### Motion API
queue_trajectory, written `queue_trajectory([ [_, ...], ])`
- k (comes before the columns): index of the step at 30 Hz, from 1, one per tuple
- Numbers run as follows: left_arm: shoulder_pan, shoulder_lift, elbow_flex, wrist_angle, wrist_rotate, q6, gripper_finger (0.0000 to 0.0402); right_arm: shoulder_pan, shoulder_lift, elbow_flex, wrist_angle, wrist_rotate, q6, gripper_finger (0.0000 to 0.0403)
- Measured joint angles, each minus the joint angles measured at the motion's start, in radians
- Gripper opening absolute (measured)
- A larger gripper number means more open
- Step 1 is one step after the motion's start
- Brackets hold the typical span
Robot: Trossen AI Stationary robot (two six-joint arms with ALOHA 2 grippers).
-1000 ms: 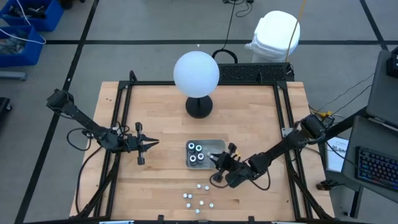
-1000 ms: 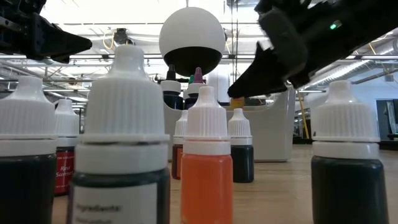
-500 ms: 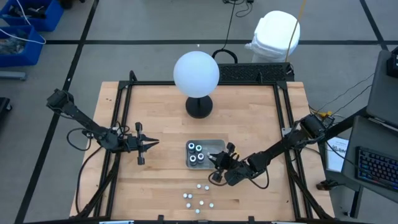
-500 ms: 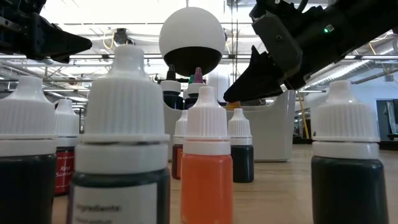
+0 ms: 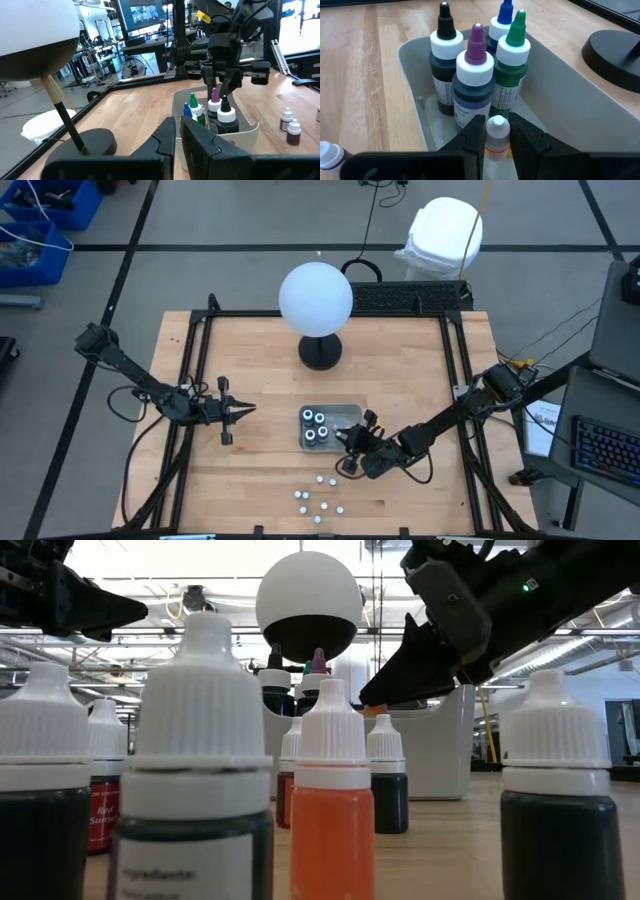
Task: Pick & Place food coloring
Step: Put the small orange food coloring bottle into the gray bin
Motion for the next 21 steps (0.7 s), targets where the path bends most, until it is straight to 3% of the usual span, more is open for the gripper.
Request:
queue_trajectory([
  [21, 0.000, 0.000, 0.000, -0.001, 0.000, 0.001, 0.0037, -0.008, 0.014, 0.001, 0.005, -0.025, -0.076, 0.0059],
])
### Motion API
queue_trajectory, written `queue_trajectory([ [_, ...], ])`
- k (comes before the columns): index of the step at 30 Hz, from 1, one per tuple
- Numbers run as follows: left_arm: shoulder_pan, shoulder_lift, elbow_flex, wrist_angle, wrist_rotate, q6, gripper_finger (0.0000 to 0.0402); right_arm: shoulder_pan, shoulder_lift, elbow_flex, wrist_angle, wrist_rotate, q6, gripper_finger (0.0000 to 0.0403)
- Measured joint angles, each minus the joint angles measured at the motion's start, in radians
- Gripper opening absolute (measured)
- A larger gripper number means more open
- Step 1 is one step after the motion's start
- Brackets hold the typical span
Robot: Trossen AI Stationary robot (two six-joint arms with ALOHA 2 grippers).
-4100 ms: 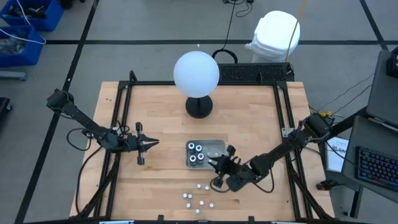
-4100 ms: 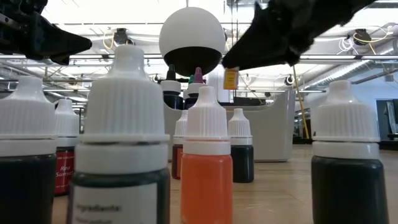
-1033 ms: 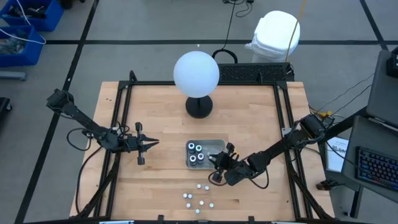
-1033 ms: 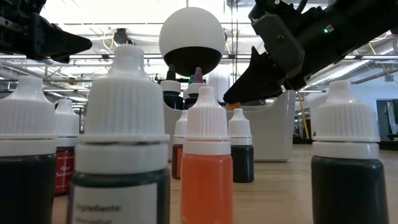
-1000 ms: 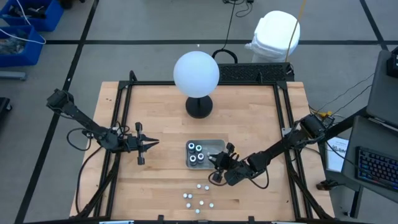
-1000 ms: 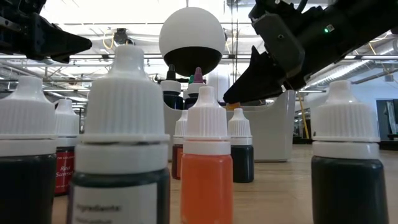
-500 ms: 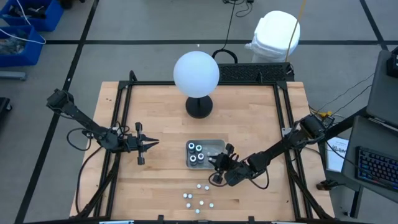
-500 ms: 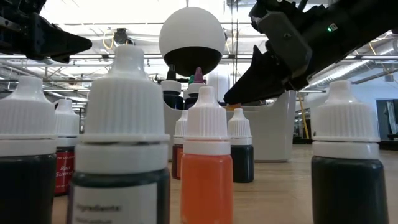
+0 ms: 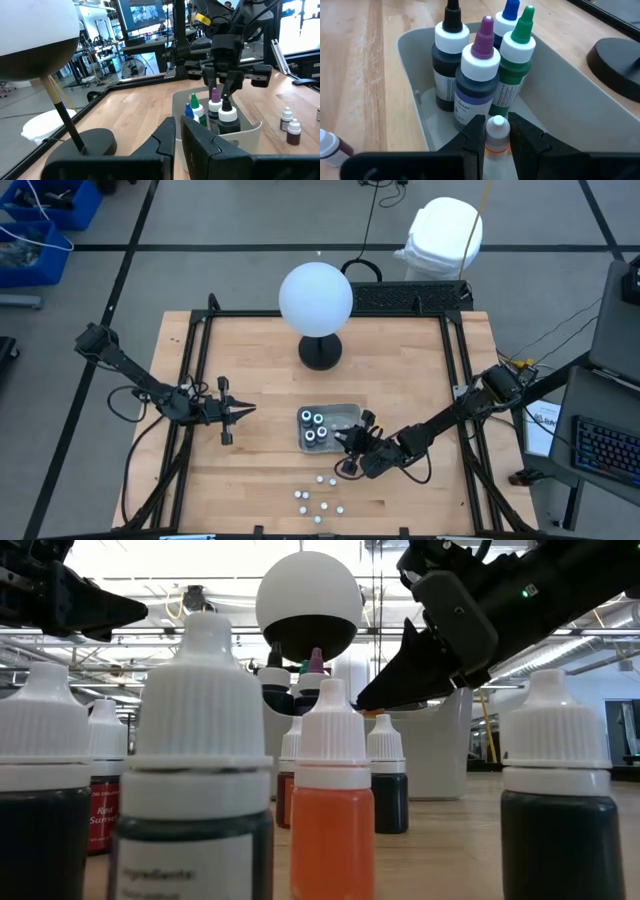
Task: Pick & Place food coloring
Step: Put the small orange food coloring bottle into the gray bin
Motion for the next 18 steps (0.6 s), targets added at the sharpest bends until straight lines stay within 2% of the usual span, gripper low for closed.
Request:
queue_trajectory([
  [18, 0.000, 0.000, 0.000, 0.000, 0.000, 0.000, 0.0037, 0.002, 0.002, -0.001, 0.038, -0.027, -0.090, 0.0059],
])
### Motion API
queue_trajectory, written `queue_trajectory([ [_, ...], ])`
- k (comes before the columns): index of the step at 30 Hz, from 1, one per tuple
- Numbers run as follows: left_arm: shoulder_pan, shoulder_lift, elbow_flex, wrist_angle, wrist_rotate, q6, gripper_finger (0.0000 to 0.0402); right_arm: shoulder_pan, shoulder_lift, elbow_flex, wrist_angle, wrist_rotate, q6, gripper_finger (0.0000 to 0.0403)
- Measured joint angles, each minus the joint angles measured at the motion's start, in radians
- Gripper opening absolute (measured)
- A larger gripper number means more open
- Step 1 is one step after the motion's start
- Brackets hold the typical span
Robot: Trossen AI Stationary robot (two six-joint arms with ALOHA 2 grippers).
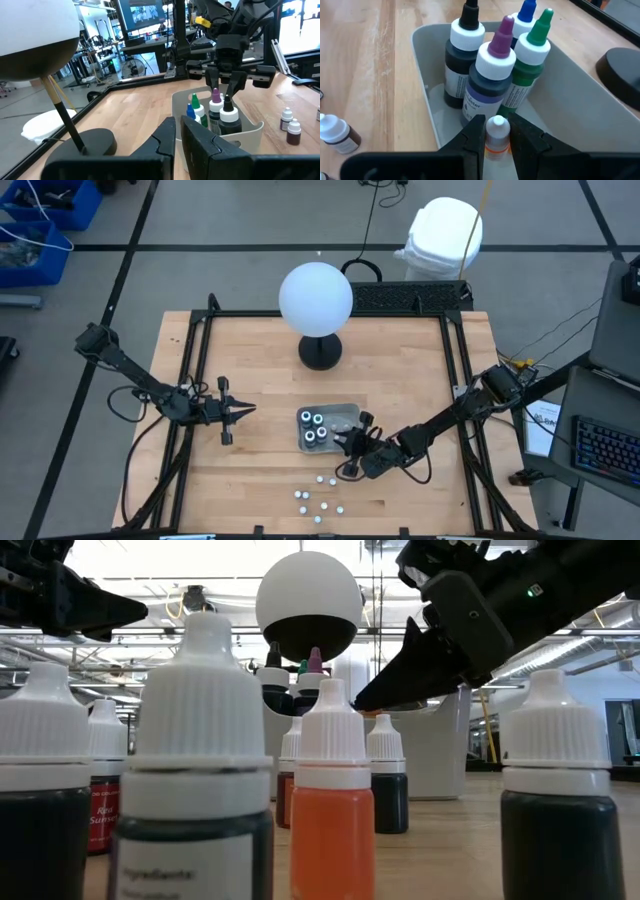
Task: Pick & Place food coloring
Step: Put the small orange food coloring bottle into the gray bin
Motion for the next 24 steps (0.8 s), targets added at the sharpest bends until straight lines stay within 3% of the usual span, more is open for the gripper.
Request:
queue_trajectory([
  [9, 0.000, 0.000, 0.000, 0.000, 0.000, 0.000, 0.0037, 0.000, 0.000, 0.000, -0.001, -0.001, -0.081, 0.0059],
  [24, 0.000, 0.000, 0.000, 0.000, 0.000, 0.000, 0.0037, -0.016, 0.000, 0.000, 0.082, 0.008, -0.047, 0.0059],
])
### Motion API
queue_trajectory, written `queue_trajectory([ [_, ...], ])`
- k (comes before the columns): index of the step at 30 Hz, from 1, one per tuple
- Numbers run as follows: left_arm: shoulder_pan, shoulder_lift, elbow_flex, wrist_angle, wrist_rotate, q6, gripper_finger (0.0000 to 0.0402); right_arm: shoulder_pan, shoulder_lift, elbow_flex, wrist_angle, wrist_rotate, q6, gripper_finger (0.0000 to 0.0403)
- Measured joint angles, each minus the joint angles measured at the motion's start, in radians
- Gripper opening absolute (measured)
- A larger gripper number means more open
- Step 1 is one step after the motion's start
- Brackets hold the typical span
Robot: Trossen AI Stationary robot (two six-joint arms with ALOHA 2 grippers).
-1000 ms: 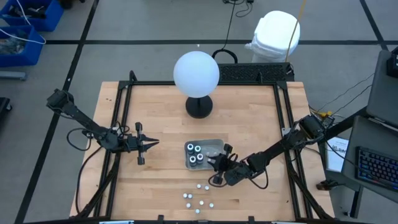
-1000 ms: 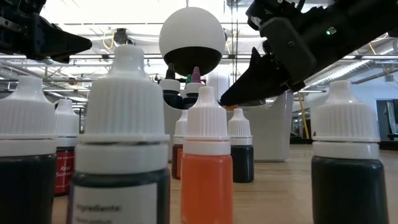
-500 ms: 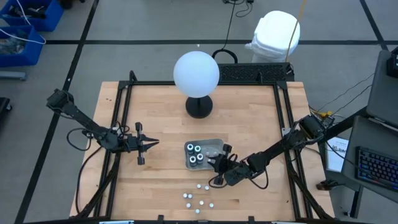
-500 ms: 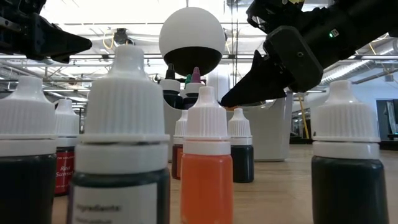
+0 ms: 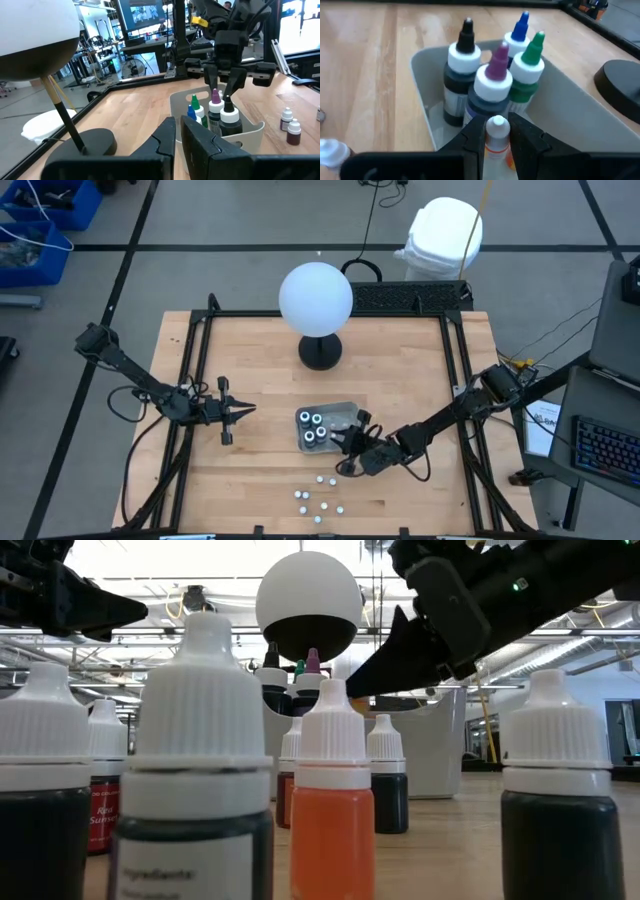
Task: Pick & Place food coloring
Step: Put the small orange food coloring bottle into the gray bin
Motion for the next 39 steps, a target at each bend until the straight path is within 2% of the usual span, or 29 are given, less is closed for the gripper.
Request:
queue_trajectory([
  [6, 0.000, 0.000, 0.000, 0.000, 0.000, 0.000, 0.0037, 0.029, 0.000, 0.033, -0.026, 0.151, 0.040, 0.0055],
  [11, 0.000, 0.000, 0.000, -0.003, 0.000, 0.000, 0.0037, 0.076, 0.000, 0.138, -0.185, 0.257, 0.077, 0.0051],
  [16, 0.000, 0.000, 0.000, -0.009, 0.001, 0.000, 0.0037, 0.093, -0.001, 0.216, -0.386, 0.287, 0.256, 0.0051],
  [21, 0.000, 0.000, 0.000, -0.012, 0.001, -0.005, 0.0037, 0.099, 0.028, 0.200, -0.407, 0.284, 0.421, 0.0051],
  [28, 0.000, 0.000, 0.000, -0.016, 0.001, -0.005, 0.0037, 0.099, 0.152, 0.251, -0.348, 0.297, 0.372, 0.0051],
  [32, 0.000, 0.000, 0.000, -0.016, 0.002, -0.005, 0.0037, 0.086, 0.172, 0.268, -0.351, 0.317, 0.344, 0.0051],
  [39, 0.000, 0.000, 0.000, -0.016, 0.002, -0.009, 0.0037, 0.073, 0.172, 0.268, -0.453, 0.306, 0.365, 0.0051],
])
